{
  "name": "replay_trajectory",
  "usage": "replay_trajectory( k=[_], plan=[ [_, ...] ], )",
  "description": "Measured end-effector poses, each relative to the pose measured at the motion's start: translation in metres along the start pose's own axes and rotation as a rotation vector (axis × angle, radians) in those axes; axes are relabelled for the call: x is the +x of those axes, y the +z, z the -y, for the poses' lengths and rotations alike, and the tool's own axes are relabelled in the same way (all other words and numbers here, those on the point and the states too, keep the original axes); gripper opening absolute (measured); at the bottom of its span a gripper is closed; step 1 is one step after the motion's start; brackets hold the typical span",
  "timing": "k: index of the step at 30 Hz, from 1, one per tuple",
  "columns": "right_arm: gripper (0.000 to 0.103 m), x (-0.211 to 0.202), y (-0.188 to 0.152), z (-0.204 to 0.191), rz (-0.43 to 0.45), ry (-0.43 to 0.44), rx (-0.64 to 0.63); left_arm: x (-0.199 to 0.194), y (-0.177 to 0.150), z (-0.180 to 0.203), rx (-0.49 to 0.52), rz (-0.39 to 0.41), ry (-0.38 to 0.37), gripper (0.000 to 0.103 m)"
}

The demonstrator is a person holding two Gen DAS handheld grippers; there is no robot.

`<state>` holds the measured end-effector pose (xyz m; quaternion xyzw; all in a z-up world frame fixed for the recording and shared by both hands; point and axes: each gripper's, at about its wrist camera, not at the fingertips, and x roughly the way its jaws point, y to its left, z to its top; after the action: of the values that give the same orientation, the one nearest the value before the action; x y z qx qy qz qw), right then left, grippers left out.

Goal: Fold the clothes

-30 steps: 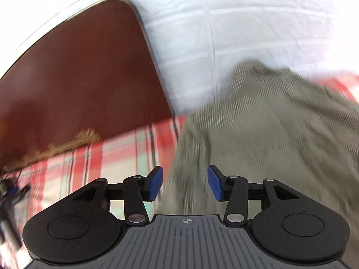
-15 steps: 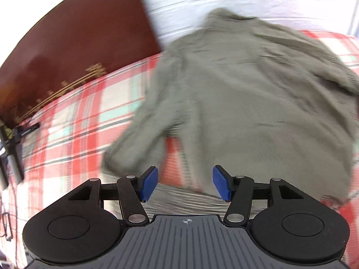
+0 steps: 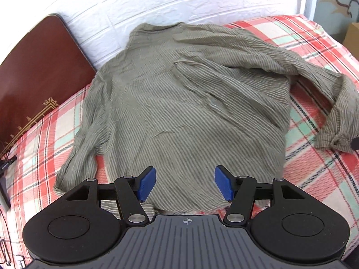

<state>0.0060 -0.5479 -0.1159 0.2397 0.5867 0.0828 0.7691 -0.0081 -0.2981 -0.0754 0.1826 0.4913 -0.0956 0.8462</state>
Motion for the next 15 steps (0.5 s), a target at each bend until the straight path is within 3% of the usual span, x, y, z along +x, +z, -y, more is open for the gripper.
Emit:
replay_trajectory(
  k=[2,4,7,11,15],
  plan=[
    [0.045,0.007,0.002,0.001,0.010,0.010,-0.006,-0.001,0.001,0.005,0.000,-0.002,0.008,0.073],
    [0.009,0.011,0.006,0.004,0.010,0.031,-0.014,-0.004,0.002,0.008,-0.002,0.001,0.012,0.074],
    [0.006,-0.011,0.009,0.009,0.035,0.095,-0.025,-0.006,0.005,0.014,-0.004,0.006,0.025,0.074],
    [0.006,-0.077,0.016,0.017,0.140,0.150,-0.087,-0.005,0.010,0.022,-0.020,0.008,0.033,0.075],
    [0.006,-0.133,0.027,0.048,0.217,0.034,-0.168,-0.005,0.014,0.036,-0.021,0.011,0.036,0.075]
  ],
)
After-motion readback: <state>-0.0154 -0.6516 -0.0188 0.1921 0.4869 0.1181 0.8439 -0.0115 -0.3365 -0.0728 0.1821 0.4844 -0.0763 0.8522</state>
